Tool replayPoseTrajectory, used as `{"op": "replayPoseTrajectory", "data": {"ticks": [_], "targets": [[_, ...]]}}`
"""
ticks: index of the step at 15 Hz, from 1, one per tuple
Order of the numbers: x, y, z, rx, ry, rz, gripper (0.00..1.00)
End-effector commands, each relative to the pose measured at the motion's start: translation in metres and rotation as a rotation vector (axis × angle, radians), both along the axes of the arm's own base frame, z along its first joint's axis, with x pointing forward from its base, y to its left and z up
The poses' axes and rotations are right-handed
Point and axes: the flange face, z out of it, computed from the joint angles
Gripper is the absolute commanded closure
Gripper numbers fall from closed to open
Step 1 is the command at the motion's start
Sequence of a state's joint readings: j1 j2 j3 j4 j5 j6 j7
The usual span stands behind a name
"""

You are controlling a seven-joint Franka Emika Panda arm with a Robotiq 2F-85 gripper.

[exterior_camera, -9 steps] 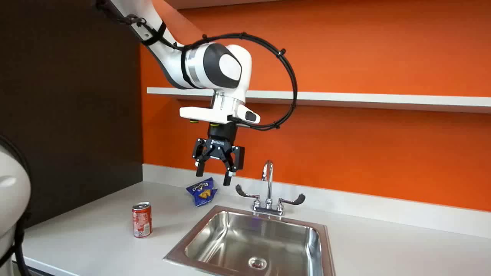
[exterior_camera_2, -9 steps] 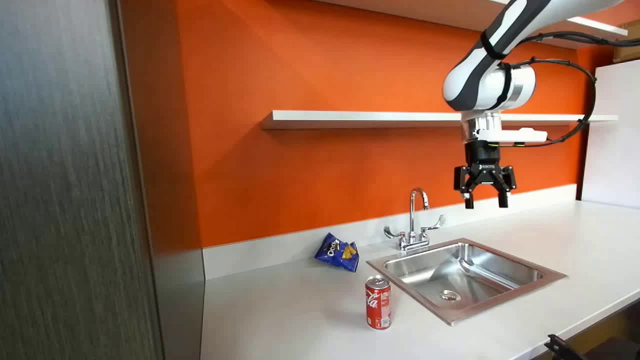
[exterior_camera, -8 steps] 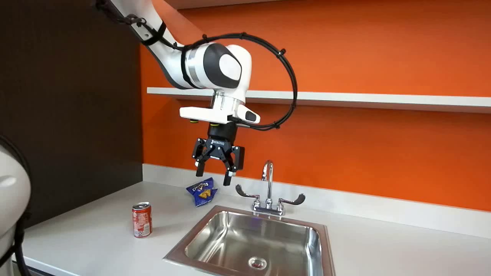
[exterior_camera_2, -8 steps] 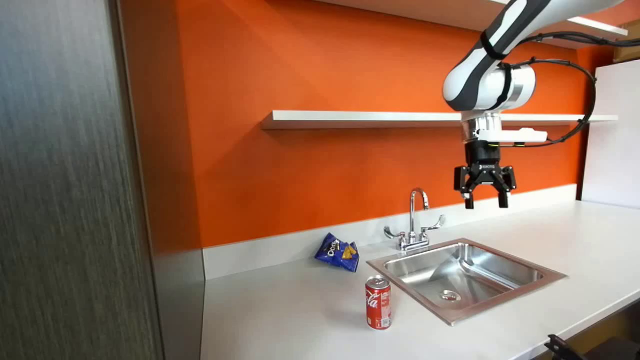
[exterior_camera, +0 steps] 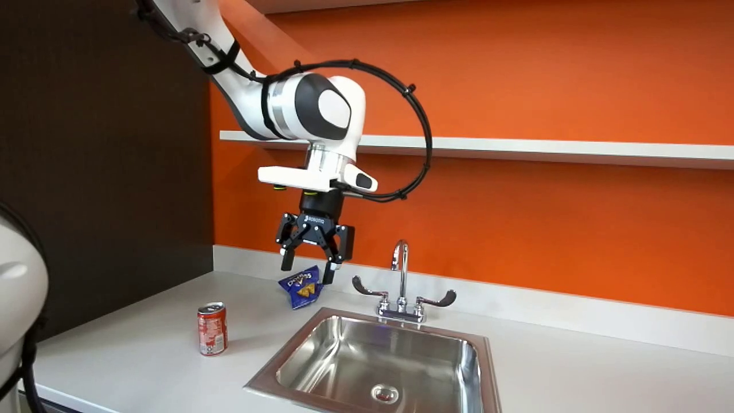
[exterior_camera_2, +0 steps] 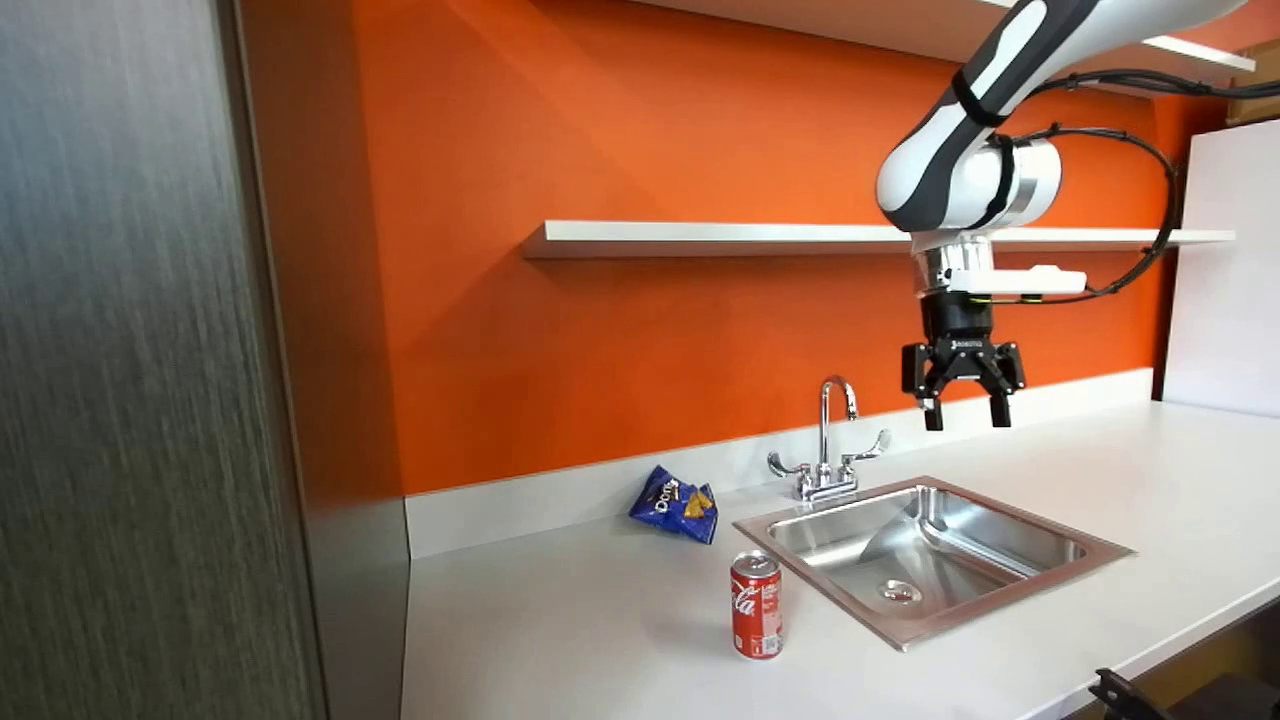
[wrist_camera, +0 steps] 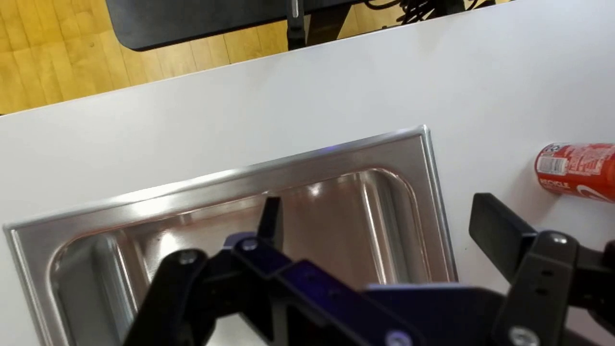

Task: Put the Cola can on the left side of the first shelf

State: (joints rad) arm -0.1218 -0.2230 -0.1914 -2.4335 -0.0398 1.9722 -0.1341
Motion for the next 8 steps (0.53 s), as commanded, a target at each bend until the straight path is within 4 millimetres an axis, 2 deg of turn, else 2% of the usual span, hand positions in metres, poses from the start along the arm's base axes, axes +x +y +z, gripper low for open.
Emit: {"op": "replayPoseTrajectory", "data": {"ticks": [1, 8], "targets": [[-0.007, 0.037, -0.009, -0.007, -0.010, 0.053, 0.00], [-0.001, 0.128, -0.020, -0.025, -0.051, 0.117, 0.00]]}}
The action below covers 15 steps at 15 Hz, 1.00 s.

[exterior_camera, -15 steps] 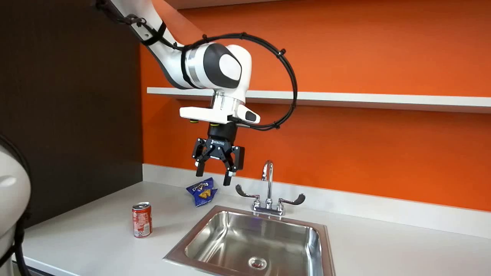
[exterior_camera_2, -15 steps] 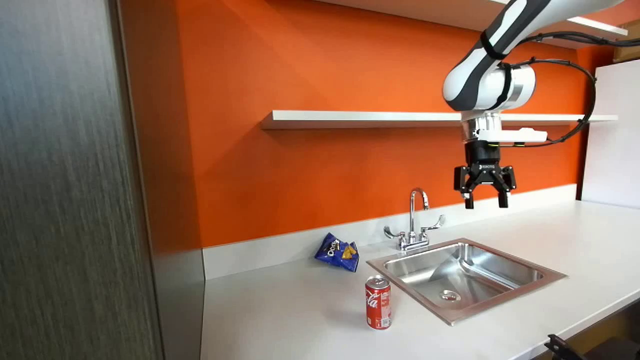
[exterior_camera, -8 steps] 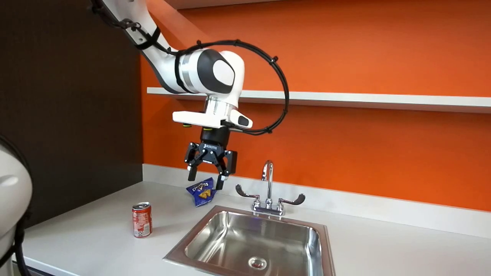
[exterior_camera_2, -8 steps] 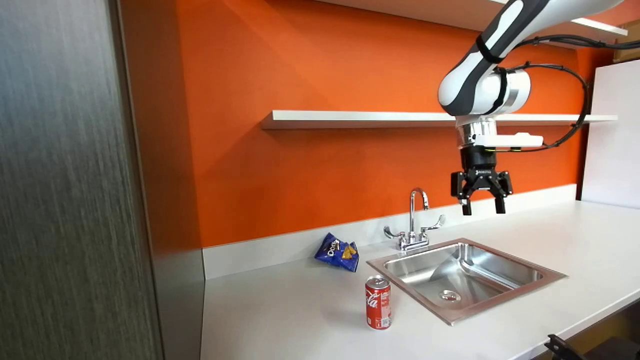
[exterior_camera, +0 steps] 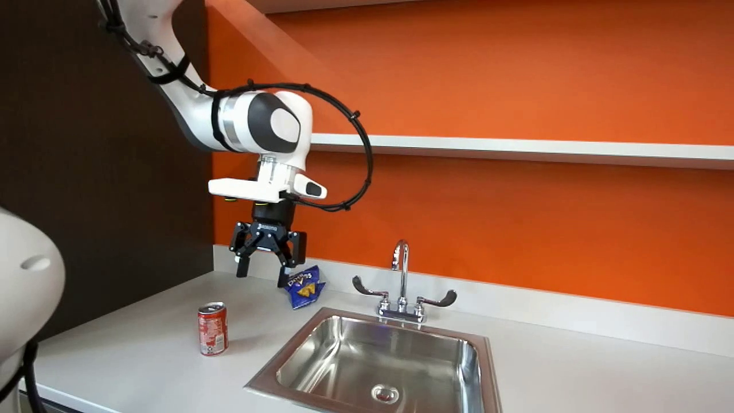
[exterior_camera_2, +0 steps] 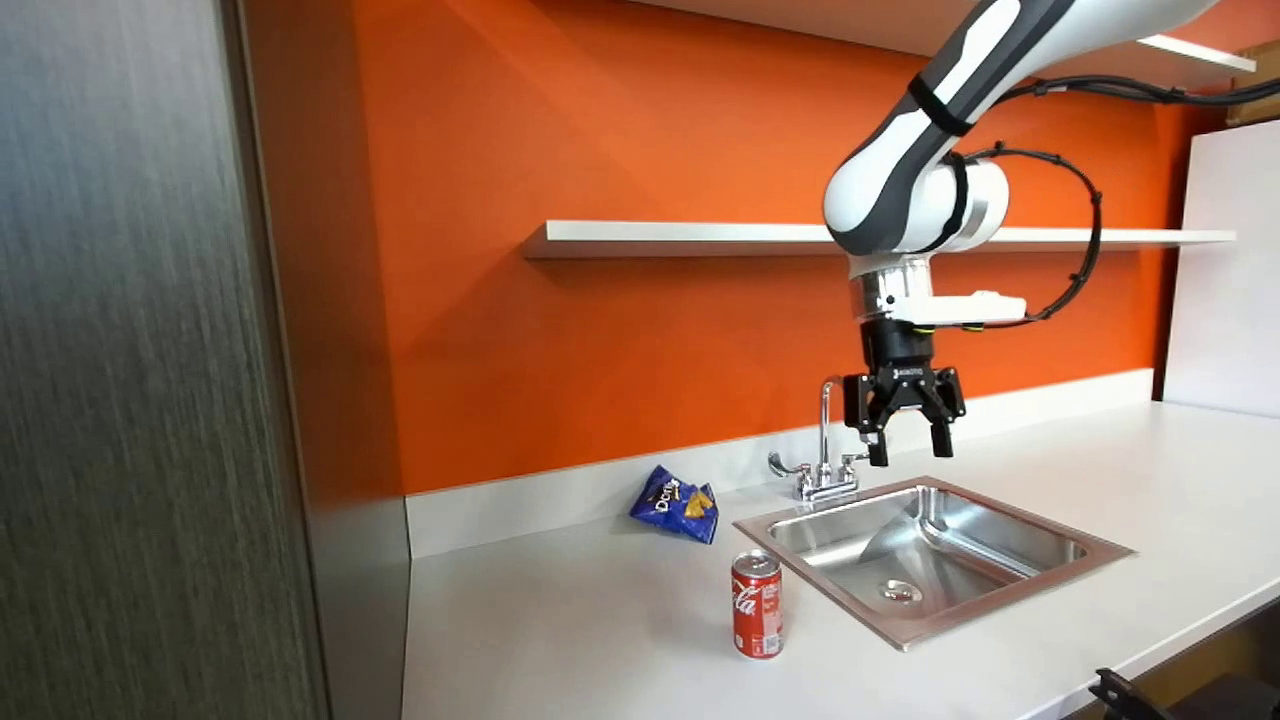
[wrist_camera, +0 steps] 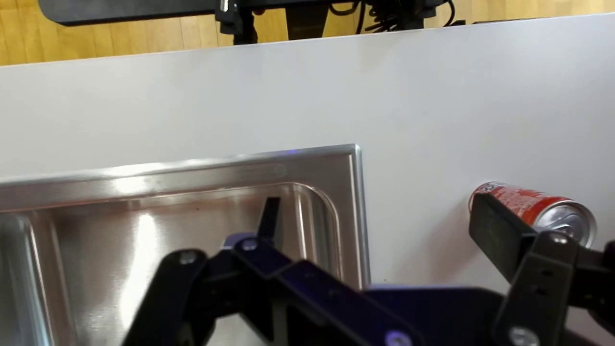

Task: Put the Cola can on the left side of the first shelf

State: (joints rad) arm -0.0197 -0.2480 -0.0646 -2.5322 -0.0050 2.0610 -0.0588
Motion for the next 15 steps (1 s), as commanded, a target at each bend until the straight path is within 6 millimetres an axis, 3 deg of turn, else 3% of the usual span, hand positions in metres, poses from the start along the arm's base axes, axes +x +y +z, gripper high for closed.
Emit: {"op": "replayPoseTrajectory", "data": {"ticks": [1, 8, 15], "targets": [[0.001, 0.039, 0.001, -0.007, -0.048, -0.017, 0.00], [0.009, 0.091, -0.019, -0.032, -0.086, -0.054, 0.00], [-0.012, 0.118, -0.055, -0.084, -0.057, -0.127, 0.00]]}}
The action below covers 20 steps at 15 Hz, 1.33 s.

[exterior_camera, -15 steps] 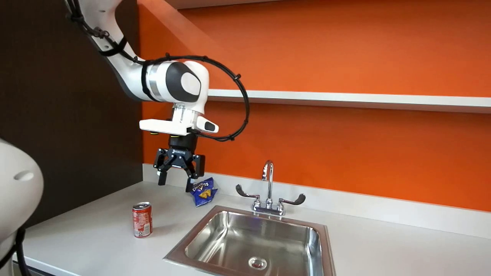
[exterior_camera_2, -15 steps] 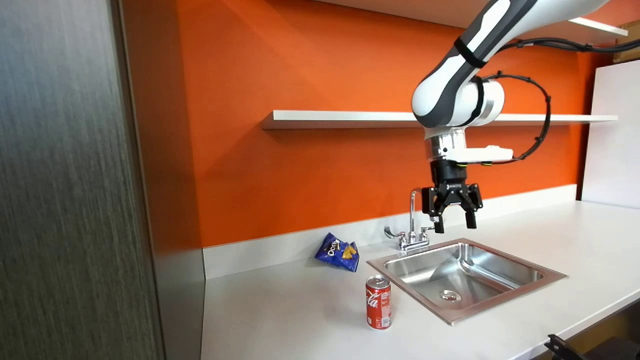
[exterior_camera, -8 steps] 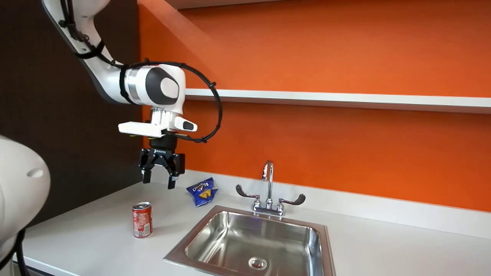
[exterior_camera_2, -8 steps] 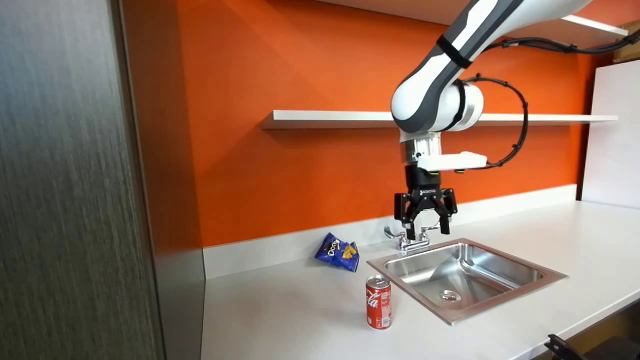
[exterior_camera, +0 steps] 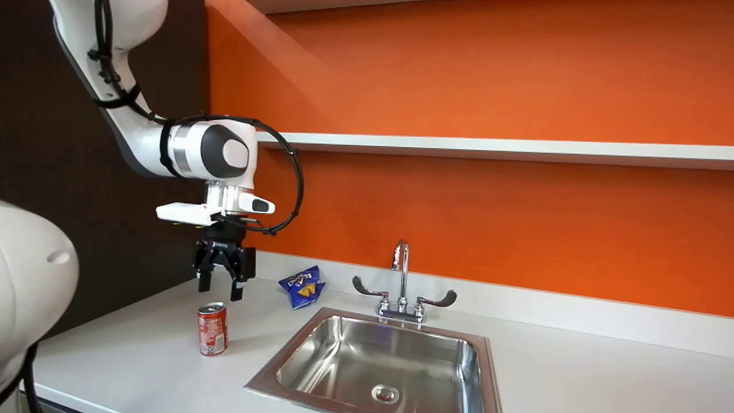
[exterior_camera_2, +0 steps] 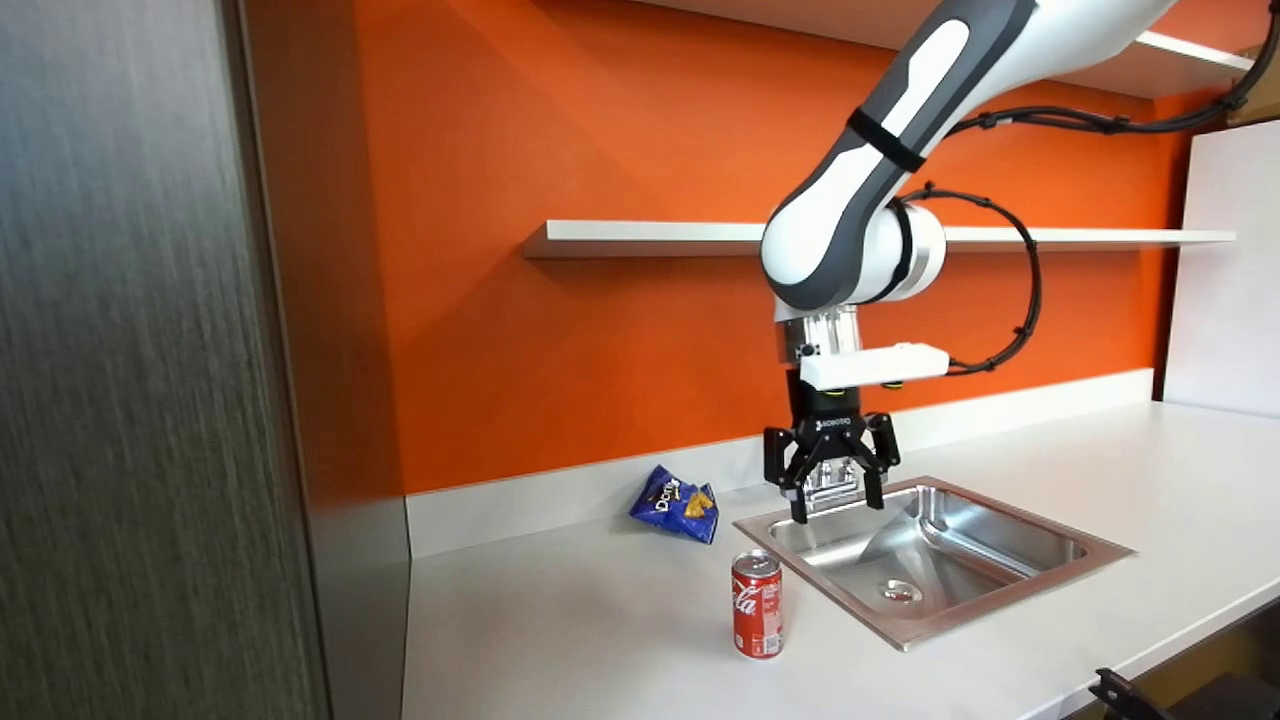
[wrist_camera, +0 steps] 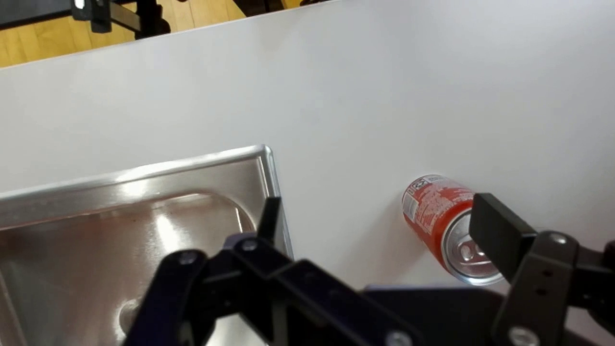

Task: Put the Cola can on the left side of the first shelf

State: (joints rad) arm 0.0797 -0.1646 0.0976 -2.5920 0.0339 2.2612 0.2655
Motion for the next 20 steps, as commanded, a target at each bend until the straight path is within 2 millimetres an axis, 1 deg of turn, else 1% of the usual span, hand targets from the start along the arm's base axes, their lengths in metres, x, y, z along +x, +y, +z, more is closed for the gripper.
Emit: {"op": "replayPoseTrajectory", "data": {"ticks": [1, 4, 7, 9, 14, 17, 20], "targets": [[-0.015, 0.015, -0.014, -0.019, 0.002, -0.042, 0.00], [-0.032, 0.025, -0.025, -0.032, 0.019, -0.029, 0.00], [-0.043, 0.036, -0.033, -0.039, 0.032, 0.000, 0.00], [-0.047, 0.036, -0.035, -0.032, 0.041, 0.008, 0.00], [-0.056, 0.026, -0.042, -0.034, 0.057, 0.053, 0.00], [-0.064, 0.032, -0.048, -0.025, 0.055, 0.064, 0.00], [-0.062, 0.043, -0.054, -0.022, 0.045, 0.084, 0.00]]}}
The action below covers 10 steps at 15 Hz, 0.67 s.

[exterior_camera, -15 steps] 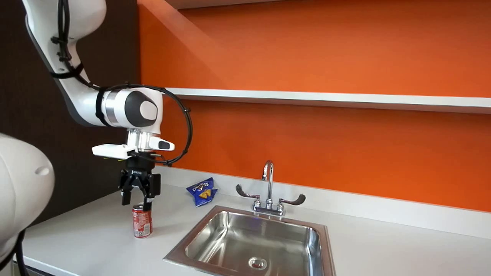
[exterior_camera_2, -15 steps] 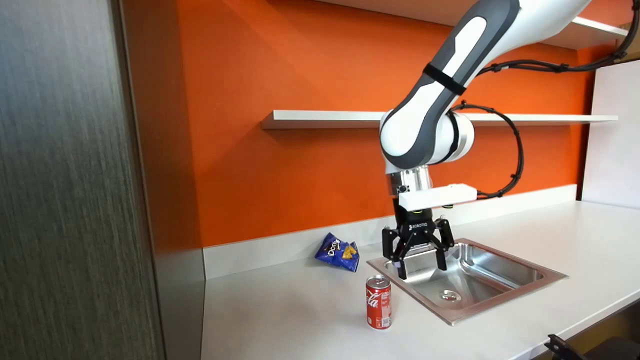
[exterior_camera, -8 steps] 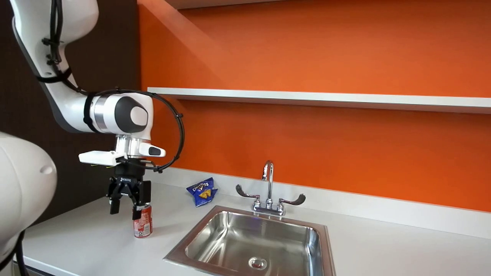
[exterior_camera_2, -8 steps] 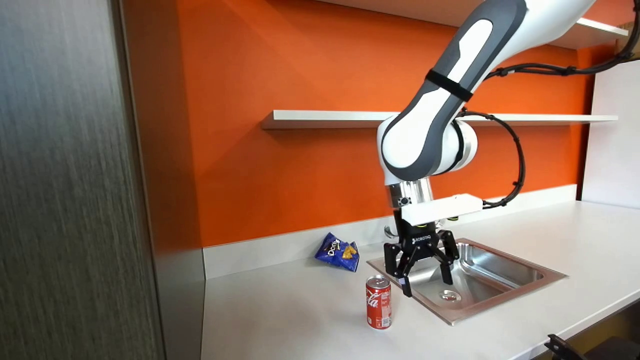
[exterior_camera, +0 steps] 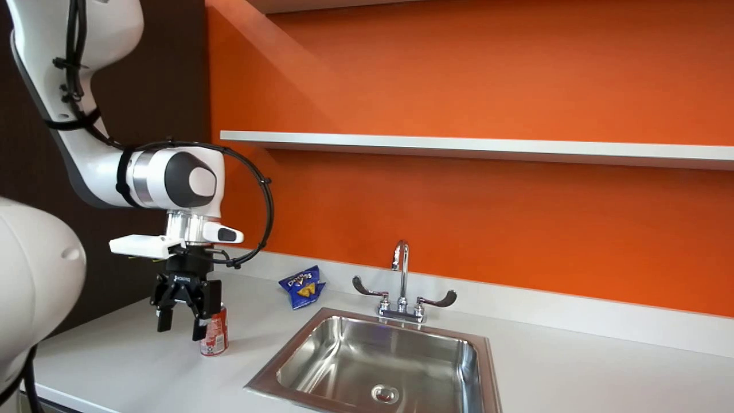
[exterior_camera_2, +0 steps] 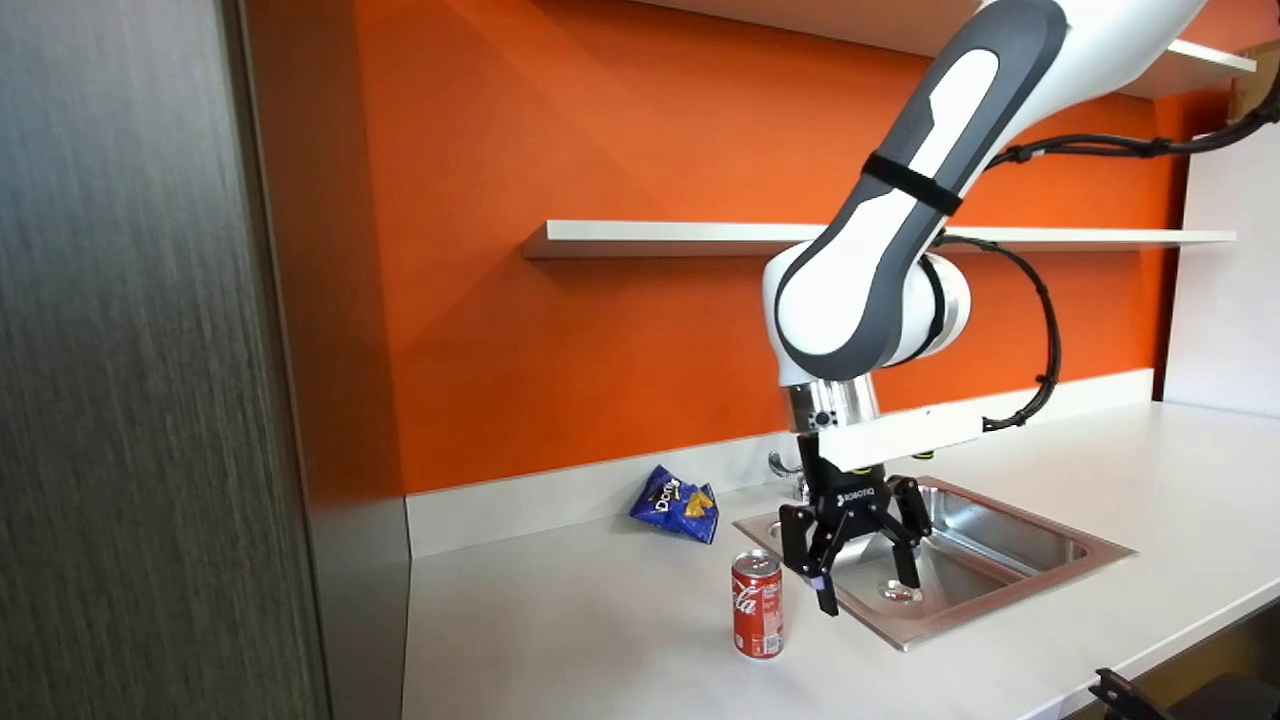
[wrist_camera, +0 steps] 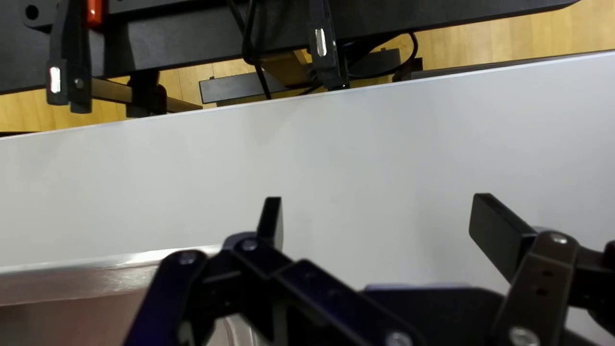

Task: Put the Cola can on the left side of the first shelf

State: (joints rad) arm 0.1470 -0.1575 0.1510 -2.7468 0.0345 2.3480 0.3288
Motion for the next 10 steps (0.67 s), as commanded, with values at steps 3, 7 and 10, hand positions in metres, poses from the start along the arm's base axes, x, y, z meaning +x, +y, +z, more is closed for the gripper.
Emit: {"op": "replayPoseTrajectory", "data": {"ticks": [3, 7, 10], "targets": [[-0.001, 0.025, -0.005, 0.026, -0.036, 0.062, 0.00], [0.007, 0.037, -0.013, 0.044, -0.053, 0.094, 0.00], [0.018, 0.042, -0.019, 0.063, -0.076, 0.097, 0.00]]}}
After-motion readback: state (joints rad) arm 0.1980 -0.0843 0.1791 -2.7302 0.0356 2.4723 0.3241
